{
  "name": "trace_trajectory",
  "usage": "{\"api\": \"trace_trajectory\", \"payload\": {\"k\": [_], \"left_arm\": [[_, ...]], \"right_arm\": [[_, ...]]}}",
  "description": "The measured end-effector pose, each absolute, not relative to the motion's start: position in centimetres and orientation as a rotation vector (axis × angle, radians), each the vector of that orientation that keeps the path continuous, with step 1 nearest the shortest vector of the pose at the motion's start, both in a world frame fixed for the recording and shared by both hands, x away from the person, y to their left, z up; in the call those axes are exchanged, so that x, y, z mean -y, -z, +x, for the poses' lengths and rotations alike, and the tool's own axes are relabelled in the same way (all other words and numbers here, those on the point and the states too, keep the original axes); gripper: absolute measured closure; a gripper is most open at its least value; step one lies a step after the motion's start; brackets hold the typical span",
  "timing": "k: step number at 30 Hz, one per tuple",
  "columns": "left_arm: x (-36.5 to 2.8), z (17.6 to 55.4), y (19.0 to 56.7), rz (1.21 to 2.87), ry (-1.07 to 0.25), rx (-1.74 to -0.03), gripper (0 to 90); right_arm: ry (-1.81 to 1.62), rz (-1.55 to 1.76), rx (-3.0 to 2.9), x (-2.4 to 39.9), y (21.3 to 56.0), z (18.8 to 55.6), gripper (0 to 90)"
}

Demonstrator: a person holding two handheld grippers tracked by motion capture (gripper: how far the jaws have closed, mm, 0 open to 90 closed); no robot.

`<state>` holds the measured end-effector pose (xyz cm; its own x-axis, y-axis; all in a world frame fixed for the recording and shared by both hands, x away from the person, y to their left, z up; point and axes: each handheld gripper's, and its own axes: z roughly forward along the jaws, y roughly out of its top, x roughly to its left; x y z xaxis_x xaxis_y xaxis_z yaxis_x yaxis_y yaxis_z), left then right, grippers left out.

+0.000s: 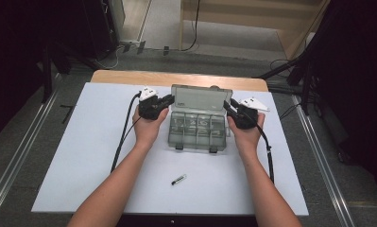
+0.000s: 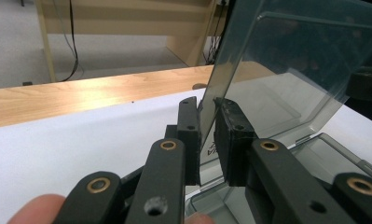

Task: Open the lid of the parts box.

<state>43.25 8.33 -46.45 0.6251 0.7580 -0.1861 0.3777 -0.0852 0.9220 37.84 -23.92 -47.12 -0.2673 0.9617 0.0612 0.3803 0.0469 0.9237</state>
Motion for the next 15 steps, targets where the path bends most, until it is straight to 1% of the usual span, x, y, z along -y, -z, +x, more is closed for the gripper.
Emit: {"api": "trace_trajectory", "payload": {"k": [1, 2, 3, 4, 15], "left_arm": [[-8.3, 43.3, 46.5, 1.699, -0.413, -0.945, 80.2], [-8.2, 43.5, 46.7, 1.704, -0.412, -0.949, 80.2], [-8.2, 43.6, 46.7, 1.708, -0.41, -0.954, 80.1], [-8.2, 43.7, 46.9, 1.71, -0.404, -0.96, 80.1], [-7.5, 44.4, 47.6, 1.756, -0.415, -1.01, 78.1]], "right_arm": [[-1.203, 1.362, -1.711, 23.8, 47.2, 37.9, 79.3], [-1.199, 1.372, -1.712, 23.7, 47.3, 38.0, 81.5], [-1.173, 1.392, -1.698, 23.5, 47.3, 38.0, 86.1], [-1.16, 1.403, -1.687, 23.5, 47.4, 38.0, 87.4], [-1.149, 1.481, -1.692, 23.5, 47.0, 38.8, 88.3]]}}
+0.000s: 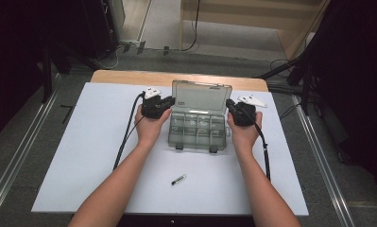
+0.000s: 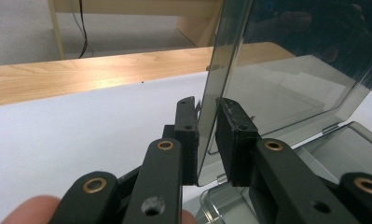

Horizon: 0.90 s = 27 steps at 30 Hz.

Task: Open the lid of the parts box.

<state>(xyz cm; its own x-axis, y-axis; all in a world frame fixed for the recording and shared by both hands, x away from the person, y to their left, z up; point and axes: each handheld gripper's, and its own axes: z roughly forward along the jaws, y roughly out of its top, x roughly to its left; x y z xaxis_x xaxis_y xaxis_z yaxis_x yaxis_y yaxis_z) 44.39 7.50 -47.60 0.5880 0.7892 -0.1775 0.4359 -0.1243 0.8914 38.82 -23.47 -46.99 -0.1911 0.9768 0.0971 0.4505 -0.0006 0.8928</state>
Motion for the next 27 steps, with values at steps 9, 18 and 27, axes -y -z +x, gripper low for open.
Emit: {"api": "trace_trajectory", "payload": {"k": [9, 18, 27], "left_arm": [[-7.5, 44.9, 47.8, 1.757, -0.408, -1.049, 83.3], [-7.3, 45.5, 47.7, 1.783, -0.399, -1.068, 85.2], [-7.5, 46.2, 47.8, 1.771, -0.334, -1.101, 85.0]], "right_arm": [[-1.152, 1.533, -1.707, 23.6, 46.8, 39.9, 88.3], [-1.16, 1.574, -1.716, 23.9, 47.0, 40.9, 87.7], [-1.18, 1.64, -1.705, 23.8, 48.1, 41.7, 86.6]]}}
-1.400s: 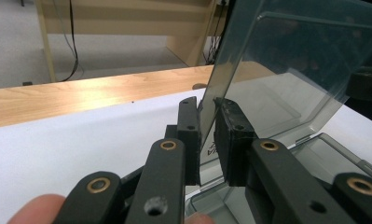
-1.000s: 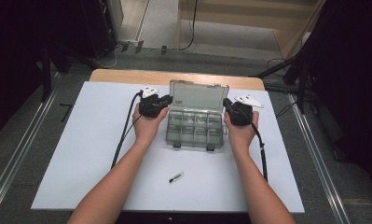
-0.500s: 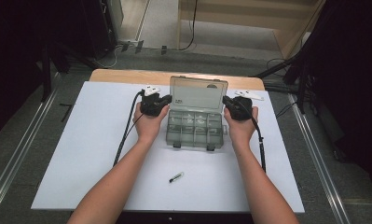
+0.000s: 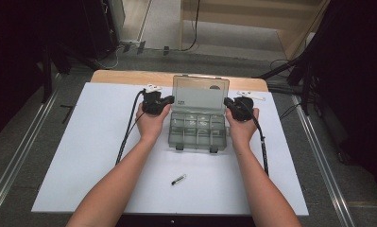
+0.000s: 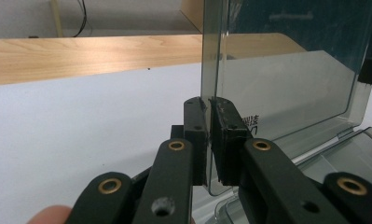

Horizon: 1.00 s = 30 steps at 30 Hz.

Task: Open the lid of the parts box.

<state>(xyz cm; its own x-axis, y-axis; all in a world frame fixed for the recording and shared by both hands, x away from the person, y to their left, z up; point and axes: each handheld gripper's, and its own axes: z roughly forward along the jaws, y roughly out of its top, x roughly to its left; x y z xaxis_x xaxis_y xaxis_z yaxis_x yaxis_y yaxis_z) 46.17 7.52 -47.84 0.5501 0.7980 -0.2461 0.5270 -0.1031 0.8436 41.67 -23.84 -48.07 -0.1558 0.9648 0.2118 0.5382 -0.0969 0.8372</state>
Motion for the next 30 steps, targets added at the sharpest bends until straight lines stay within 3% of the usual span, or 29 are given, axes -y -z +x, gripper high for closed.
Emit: {"api": "trace_trajectory", "payload": {"k": [30], "left_arm": [[-8.0, 47.9, 49.1, 1.715, -0.168, -1.243, 83.3]], "right_arm": [[-1.226, 1.772, -1.775, 24.8, 49.4, 44.0, 86.9]]}}
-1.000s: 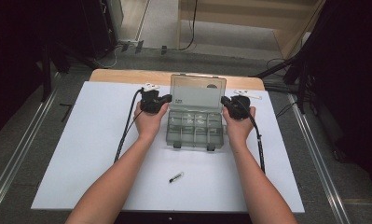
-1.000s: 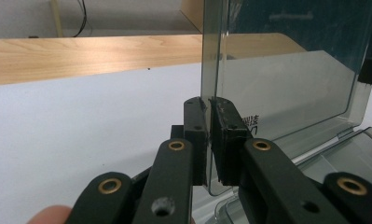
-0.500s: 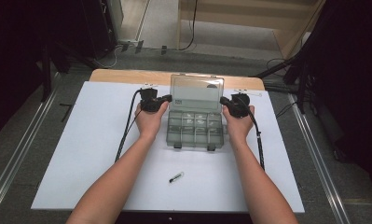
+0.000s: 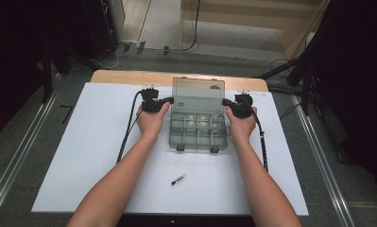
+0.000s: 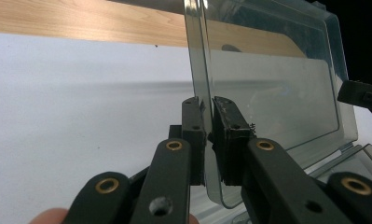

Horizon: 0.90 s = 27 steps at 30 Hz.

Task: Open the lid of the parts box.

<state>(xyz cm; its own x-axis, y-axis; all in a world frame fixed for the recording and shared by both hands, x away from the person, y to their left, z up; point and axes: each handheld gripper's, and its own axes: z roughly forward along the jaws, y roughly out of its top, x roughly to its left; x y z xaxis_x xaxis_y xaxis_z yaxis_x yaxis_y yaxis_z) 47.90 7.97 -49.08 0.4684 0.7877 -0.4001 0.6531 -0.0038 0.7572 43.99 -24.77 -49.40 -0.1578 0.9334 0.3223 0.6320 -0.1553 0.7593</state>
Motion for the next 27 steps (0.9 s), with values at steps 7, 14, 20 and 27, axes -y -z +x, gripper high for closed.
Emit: {"api": "trace_trajectory", "payload": {"k": [7, 14, 20, 27], "left_arm": [[-8.07, 48.06, 49.3, 1.707, -0.14, -1.259, 83.0], [-8.13, 48.19, 49.52, 1.701, -0.126, -1.272, 82.9], [-8.1, 48.26, 49.75, 1.705, -0.119, -1.279, 82.6], [-8.08, 48.34, 50.04, 1.715, -0.112, -1.291, 82.6]], "right_arm": [[-1.222, 1.797, -1.791, 24.89, 49.51, 44.22, 86.5], [-1.221, 1.809, -1.807, 25.01, 49.72, 44.49, 86.1], [-1.227, 1.823, -1.814, 25.14, 49.96, 44.64, 85.7], [-1.218, 1.836, -1.824, 25.2, 50.37, 44.79, 85.4]]}}
